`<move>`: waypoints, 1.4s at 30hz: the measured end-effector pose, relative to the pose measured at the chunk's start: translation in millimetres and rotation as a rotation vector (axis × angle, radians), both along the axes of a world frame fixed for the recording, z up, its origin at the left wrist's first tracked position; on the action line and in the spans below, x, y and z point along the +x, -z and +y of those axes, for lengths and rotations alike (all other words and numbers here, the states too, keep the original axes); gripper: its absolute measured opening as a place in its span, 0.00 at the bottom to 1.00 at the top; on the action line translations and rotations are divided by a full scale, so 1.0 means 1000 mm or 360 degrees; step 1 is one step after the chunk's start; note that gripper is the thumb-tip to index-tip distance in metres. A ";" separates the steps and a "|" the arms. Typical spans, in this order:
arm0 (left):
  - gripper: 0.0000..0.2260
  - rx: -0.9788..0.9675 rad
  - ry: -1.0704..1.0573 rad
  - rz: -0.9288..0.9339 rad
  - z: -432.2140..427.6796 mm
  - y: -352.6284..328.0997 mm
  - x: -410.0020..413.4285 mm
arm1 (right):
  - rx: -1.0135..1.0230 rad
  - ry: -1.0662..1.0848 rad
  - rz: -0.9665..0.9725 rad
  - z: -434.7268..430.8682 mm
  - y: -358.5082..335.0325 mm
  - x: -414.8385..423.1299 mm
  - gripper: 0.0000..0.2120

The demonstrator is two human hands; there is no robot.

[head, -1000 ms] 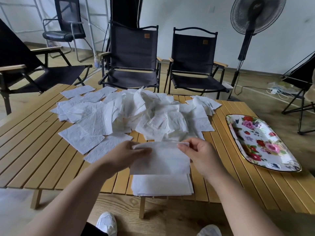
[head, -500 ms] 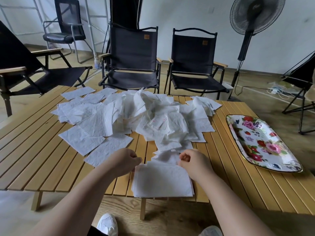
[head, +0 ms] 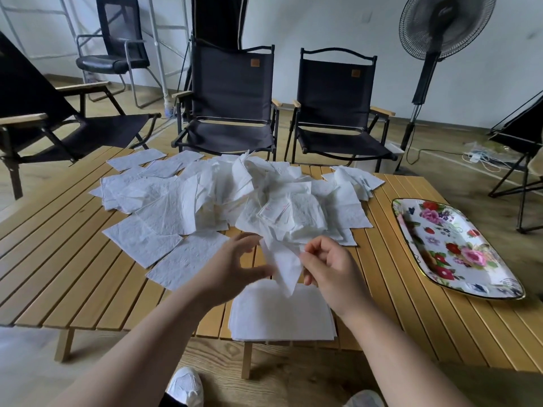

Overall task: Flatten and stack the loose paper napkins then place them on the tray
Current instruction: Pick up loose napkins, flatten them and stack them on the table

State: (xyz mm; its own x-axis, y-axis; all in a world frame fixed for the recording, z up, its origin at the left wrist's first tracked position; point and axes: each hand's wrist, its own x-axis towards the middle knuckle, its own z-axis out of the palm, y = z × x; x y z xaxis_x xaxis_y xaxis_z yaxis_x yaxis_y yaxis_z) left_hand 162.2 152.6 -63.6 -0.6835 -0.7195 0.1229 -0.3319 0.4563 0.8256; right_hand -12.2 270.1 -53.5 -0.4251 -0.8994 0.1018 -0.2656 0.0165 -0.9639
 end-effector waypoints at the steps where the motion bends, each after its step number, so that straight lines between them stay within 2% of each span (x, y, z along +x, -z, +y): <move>1: 0.09 0.0134 -0.0048 0.0124 0.002 -0.003 -0.002 | -0.0001 0.0000 -0.0044 0.000 -0.001 0.000 0.04; 2: 0.05 0.0310 -0.0076 0.0227 0.002 -0.006 -0.002 | 0.0008 -0.0003 -0.0102 0.000 -0.003 0.000 0.04; 3: 0.08 0.0474 -0.0081 0.0295 0.001 -0.008 -0.001 | 0.0025 -0.0018 -0.0176 0.000 -0.004 -0.001 0.05; 5: 0.21 0.0752 -0.0076 0.0330 -0.002 -0.010 0.003 | 0.0054 -0.0105 -0.0394 0.001 -0.008 -0.003 0.06; 7: 0.29 0.0955 -0.0012 0.0299 -0.004 -0.009 0.008 | 0.0088 -0.0224 -0.0652 0.003 -0.012 -0.005 0.04; 10: 0.25 0.1047 0.0178 0.0165 -0.005 -0.010 0.012 | 0.0166 -0.0316 -0.0885 0.005 -0.013 -0.009 0.04; 14: 0.15 0.1069 0.0159 0.0200 -0.004 -0.010 0.012 | 0.0235 -0.0244 -0.0941 0.005 -0.009 -0.014 0.06; 16: 0.14 0.1070 0.0143 0.0213 -0.002 -0.010 0.010 | 0.0297 -0.0249 -0.0856 0.005 -0.007 -0.016 0.13; 17: 0.15 0.1074 0.0134 0.0217 -0.001 -0.011 0.009 | 0.0346 -0.0248 -0.0773 0.005 -0.007 -0.016 0.13; 20: 0.15 0.1118 0.0147 0.0218 0.003 -0.014 0.008 | 0.0422 -0.0204 -0.0503 0.005 -0.002 -0.018 0.06; 23: 0.16 0.1176 0.0173 0.0166 0.002 -0.016 0.010 | 0.0443 -0.0163 -0.0489 0.004 -0.001 -0.020 0.04; 25: 0.15 0.1199 0.0186 0.0034 0.000 -0.013 0.011 | 0.0501 -0.0158 -0.0481 0.004 0.000 -0.020 0.06; 27: 0.12 0.1145 0.0219 -0.0244 0.000 -0.010 0.012 | 0.0605 -0.0144 -0.0362 0.003 0.004 -0.021 0.07; 29: 0.12 0.1075 0.0255 -0.0539 0.003 -0.007 0.011 | 0.0706 -0.0135 -0.0073 0.002 0.011 -0.023 0.06; 32: 0.11 0.0978 0.0222 -0.0796 0.005 -0.004 0.009 | 0.0759 -0.0088 0.0332 -0.001 0.021 -0.021 0.07; 37: 0.09 0.0563 0.0077 -0.0965 0.002 0.005 0.004 | 0.0696 0.0150 0.0643 -0.005 0.025 -0.023 0.05; 42: 0.06 0.0477 0.0000 -0.1033 0.000 0.011 -0.002 | 0.0818 0.0046 0.0690 -0.003 0.026 -0.022 0.04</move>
